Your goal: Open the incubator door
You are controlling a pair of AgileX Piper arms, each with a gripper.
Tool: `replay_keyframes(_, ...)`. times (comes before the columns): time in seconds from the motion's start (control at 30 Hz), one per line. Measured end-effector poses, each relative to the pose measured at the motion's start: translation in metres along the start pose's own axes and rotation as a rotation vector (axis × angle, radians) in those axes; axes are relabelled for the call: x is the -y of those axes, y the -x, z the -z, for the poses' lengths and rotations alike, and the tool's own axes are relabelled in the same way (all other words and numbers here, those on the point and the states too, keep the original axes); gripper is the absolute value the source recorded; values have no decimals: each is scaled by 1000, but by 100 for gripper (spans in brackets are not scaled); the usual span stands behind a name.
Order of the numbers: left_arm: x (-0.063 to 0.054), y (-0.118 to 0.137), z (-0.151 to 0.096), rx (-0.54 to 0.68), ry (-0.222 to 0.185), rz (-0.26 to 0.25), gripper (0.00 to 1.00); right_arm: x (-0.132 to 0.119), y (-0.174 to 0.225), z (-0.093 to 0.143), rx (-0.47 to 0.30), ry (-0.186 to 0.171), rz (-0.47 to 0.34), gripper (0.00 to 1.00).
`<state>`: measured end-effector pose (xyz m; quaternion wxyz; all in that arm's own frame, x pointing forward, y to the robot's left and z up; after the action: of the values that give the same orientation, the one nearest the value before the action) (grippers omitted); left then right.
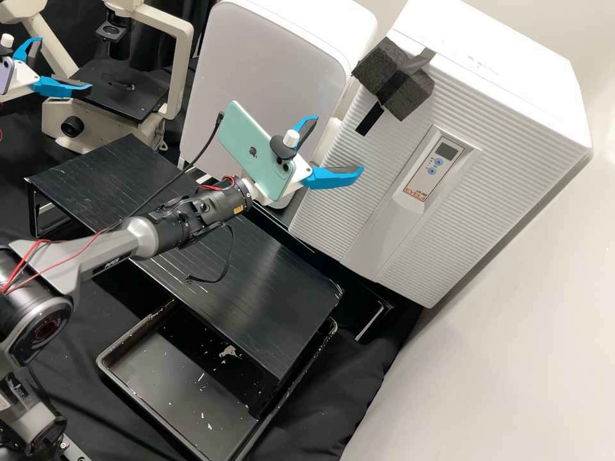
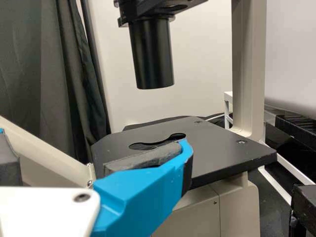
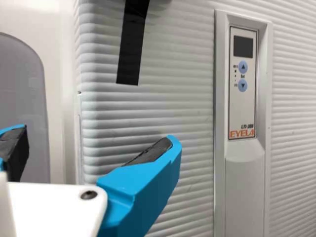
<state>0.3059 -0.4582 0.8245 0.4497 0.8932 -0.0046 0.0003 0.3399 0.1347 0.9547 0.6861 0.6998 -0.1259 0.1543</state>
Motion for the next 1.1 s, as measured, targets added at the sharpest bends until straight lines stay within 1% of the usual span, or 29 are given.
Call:
replay_keyframes(0.2, 0, 0, 0, 0, 0, 0, 100, 3, -2, -4, 23, -2, 1, 0)
replay_keyframes(0.33, 0, 0, 0, 0, 0, 0, 100, 3, -2, -5, 34, -11, -6, 0)
replay_keyframes(0.6, 0, 0, 0, 0, 0, 0, 100, 1, -2, -7, 55, -43, -21, 0)
replay_keyframes(0.67, 0, 0, 0, 0, 0, 0, 100, 1, -2, -7, 58, -40, -22, 0)
replay_keyframes(0.77, 0, 0, 0, 0, 0, 0, 100, 1, -2, -8, 66, -49, -25, 0)
replay_keyframes(0.83, 0, 0, 0, 0, 0, 0, 100, 1, -2, -8, 66, -48, -25, 0)
replay_keyframes(0.9, 0, 0, 0, 0, 0, 0, 100, 1, -2, -8, 66, -34, -25, 0)
replay_keyframes(1.03, 0, 0, 0, 0, 0, 0, 100, 1, -2, -8, 66, -25, -24, 0)
replay_keyframes(1.1, 0, 0, 0, 0, 0, 0, 100, 1, -2, -8, 66, -10, -24, 0)
